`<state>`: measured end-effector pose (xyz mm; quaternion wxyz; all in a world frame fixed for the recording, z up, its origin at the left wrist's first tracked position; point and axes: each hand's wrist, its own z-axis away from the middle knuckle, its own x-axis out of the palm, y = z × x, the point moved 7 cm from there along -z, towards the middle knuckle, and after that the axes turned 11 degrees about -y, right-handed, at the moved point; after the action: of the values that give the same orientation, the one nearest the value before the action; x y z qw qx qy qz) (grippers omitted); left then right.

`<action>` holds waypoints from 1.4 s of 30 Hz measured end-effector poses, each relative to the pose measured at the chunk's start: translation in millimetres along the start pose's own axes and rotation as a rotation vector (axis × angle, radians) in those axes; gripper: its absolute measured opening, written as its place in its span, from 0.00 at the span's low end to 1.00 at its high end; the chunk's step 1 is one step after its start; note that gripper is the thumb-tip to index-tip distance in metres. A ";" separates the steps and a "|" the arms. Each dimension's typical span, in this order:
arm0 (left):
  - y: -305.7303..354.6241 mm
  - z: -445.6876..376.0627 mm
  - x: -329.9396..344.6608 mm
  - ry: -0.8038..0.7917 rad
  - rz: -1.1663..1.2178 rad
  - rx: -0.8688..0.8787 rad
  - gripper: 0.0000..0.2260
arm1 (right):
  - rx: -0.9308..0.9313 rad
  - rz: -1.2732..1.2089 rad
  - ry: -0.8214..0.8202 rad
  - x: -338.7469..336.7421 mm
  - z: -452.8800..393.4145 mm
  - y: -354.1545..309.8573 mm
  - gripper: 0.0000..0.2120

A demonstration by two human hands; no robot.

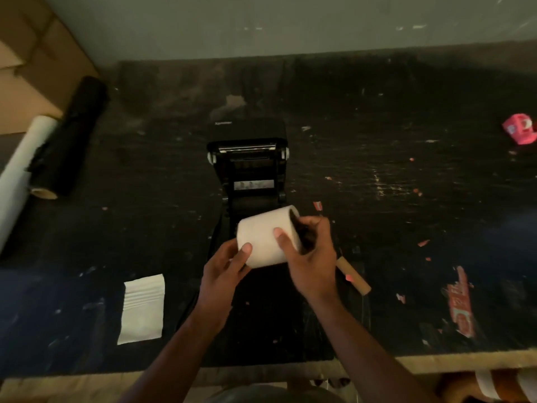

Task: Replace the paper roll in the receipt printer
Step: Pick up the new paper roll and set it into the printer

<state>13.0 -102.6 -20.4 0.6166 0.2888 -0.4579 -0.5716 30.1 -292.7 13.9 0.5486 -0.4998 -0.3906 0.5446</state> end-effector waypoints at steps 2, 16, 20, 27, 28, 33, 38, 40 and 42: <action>-4.1 8.7 -15.1 0.082 0.076 0.032 0.18 | -0.061 0.093 -0.064 24.8 0.0 -2.6 0.22; 9.9 -22.1 -56.9 0.261 -0.156 0.197 0.19 | -0.164 0.347 -0.081 65.8 -38.5 9.7 0.22; 15.3 -60.0 -56.6 0.264 -0.361 0.182 0.24 | -0.096 0.314 -0.031 56.9 -62.1 25.9 0.22; 9.8 -98.6 -50.9 0.238 -0.412 0.164 0.23 | -0.010 0.316 0.000 53.9 -93.1 48.7 0.20; 8.0 -101.3 -50.8 0.244 -0.424 0.148 0.23 | -0.005 0.331 0.005 52.6 -96.0 50.9 0.20; 0.3 -108.7 -54.1 0.274 -0.477 0.149 0.24 | 0.005 0.371 -0.006 53.0 -105.9 61.2 0.20; -0.4 -114.6 -60.3 0.248 -0.542 0.171 0.25 | 0.027 0.370 -0.009 53.8 -108.8 64.9 0.19; 1.5 -116.7 -61.3 0.233 -0.564 0.160 0.26 | 0.036 0.374 -0.006 54.1 -108.9 65.1 0.19; 1.8 -119.9 -62.3 0.222 -0.583 0.150 0.26 | 0.043 0.386 0.005 52.9 -108.5 65.7 0.18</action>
<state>125.6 -61.9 -83.0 0.4502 0.5130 -0.3264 -0.6539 127.4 -259.8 -77.3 0.4456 -0.5548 -0.2745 0.6468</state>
